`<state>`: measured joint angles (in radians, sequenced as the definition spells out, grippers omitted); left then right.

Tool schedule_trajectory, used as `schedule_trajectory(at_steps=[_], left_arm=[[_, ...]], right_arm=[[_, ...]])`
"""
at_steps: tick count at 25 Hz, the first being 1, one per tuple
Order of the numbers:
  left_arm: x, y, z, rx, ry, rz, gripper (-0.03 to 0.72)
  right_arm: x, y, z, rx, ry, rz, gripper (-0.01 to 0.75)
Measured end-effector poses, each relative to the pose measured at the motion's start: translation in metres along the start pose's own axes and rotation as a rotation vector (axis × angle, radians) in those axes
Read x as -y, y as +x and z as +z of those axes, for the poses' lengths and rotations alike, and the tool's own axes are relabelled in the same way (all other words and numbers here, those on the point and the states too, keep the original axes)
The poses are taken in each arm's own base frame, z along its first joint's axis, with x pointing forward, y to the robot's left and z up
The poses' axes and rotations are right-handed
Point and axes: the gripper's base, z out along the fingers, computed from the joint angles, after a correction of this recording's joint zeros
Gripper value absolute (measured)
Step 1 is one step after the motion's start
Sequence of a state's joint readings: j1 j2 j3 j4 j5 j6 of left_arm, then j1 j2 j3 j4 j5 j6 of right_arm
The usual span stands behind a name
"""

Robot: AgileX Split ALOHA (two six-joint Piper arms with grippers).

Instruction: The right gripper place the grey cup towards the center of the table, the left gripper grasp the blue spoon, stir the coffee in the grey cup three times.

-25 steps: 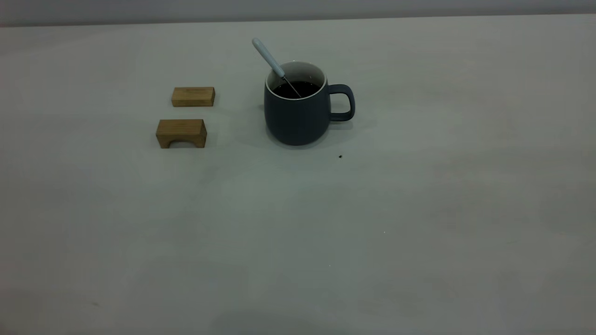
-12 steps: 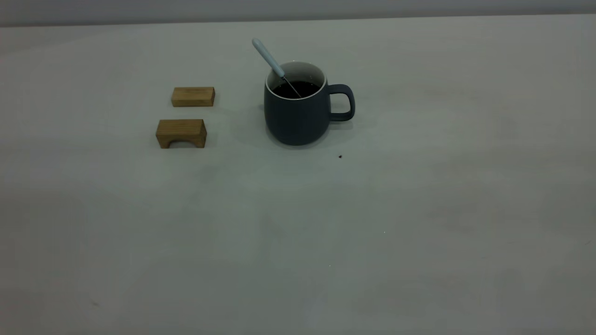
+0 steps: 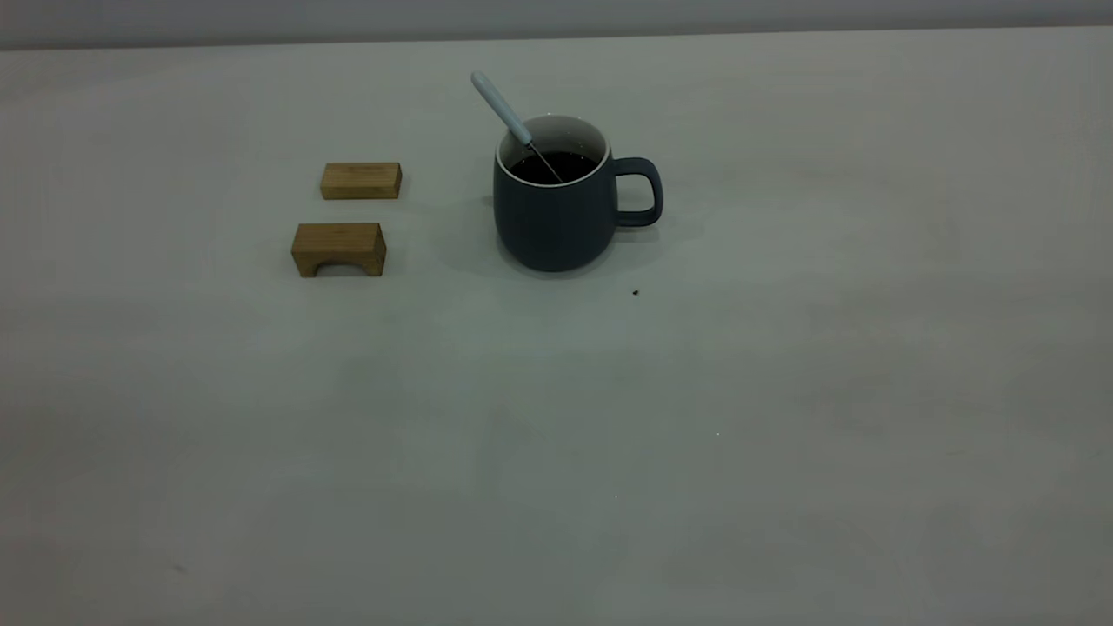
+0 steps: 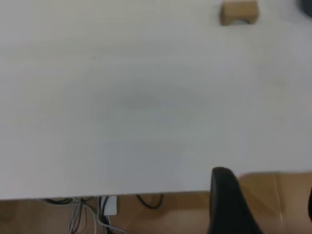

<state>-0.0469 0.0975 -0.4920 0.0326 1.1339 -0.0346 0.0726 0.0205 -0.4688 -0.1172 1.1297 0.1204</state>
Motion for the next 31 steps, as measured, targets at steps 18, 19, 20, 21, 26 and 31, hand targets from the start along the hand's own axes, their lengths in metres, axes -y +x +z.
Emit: schedule_trajectory(at_steps=[18,19,20,21,26,31], left_arm=[[0.0,0.013,-0.009,0.109,-0.035,-0.017,0.465],[0.0,0.013,-0.009,0.109,-0.035,-0.017,0.465],[0.0,0.013,-0.009,0.109,-0.035,-0.017,0.465],[0.0,0.013,-0.009,0.109,-0.035,-0.017,0.465],[0.0,0.013,-0.009,0.109,-0.036,-0.016,0.465],[0.0,0.013,-0.009,0.109,-0.036,-0.016,0.465]], right_arm=[[0.0,0.0,0.0,0.0,0.0,0.0,0.535],[0.0,0.0,0.0,0.0,0.0,0.0,0.535],[0.0,0.0,0.0,0.0,0.0,0.0,0.535],[0.0,0.0,0.0,0.0,0.0,0.0,0.535],[0.0,0.0,0.0,0.0,0.0,0.0,0.535],[0.0,0.0,0.0,0.0,0.0,0.0,0.535]])
